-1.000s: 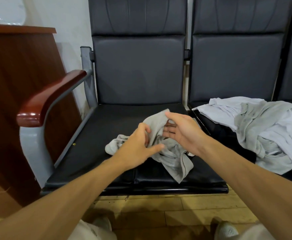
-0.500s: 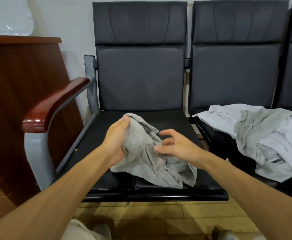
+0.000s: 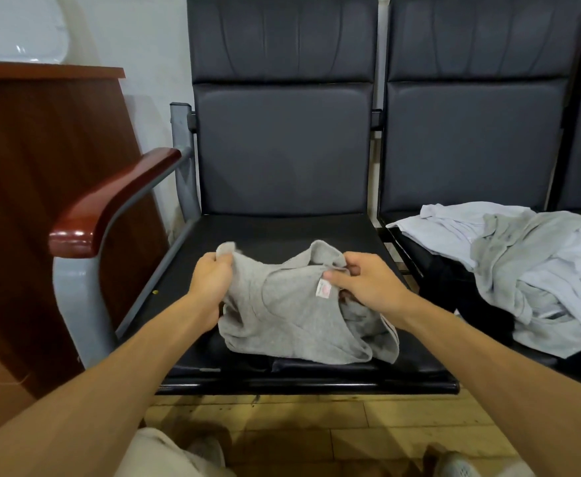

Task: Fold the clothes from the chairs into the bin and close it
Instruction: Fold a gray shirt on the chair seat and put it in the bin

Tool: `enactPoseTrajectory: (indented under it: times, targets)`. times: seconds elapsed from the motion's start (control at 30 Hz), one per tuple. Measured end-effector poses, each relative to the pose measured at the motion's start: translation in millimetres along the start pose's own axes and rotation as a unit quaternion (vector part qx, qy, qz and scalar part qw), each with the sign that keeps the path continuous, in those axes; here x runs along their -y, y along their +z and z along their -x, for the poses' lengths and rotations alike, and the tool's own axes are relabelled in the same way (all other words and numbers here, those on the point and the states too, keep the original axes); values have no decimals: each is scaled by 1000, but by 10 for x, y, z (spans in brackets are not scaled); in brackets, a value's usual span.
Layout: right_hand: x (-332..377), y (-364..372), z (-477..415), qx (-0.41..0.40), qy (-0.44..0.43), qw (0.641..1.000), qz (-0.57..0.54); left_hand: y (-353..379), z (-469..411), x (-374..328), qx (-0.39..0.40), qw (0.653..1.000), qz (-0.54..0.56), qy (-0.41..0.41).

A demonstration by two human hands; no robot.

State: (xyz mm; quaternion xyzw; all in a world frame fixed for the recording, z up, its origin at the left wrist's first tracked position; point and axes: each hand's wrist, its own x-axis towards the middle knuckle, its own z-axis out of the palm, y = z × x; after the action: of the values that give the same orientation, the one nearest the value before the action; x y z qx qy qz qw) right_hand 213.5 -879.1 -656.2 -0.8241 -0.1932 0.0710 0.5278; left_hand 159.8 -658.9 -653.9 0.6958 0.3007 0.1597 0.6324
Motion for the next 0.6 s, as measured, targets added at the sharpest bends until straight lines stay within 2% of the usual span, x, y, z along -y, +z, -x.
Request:
enactPoseTrajectory:
  times: [0.07,0.13,0.27,0.33,0.43,0.5,0.6]
  targets:
    - [22,0,0,7,29,993,-117,1,-4,68,22,995,-99,18]
    - [39,9,-7,5,52,982,-180,23,16,92,36,986,-156,43]
    - [101,33,1,6,60,966,-253,77,89,61,18,948,-265,176]
    - [151,43,11,9,49,955,-291,97,132,30,75,947,-232,209]
    - [201,45,29,31,19,955,-295,115,232,1,186,957,-143,169]
    - [220,48,88,81,-3,963,-258,108,269,13,222,959,-118,134]
    - [194,60,168,130,-45,981,-139,86,278,34,225,961,-107,123]
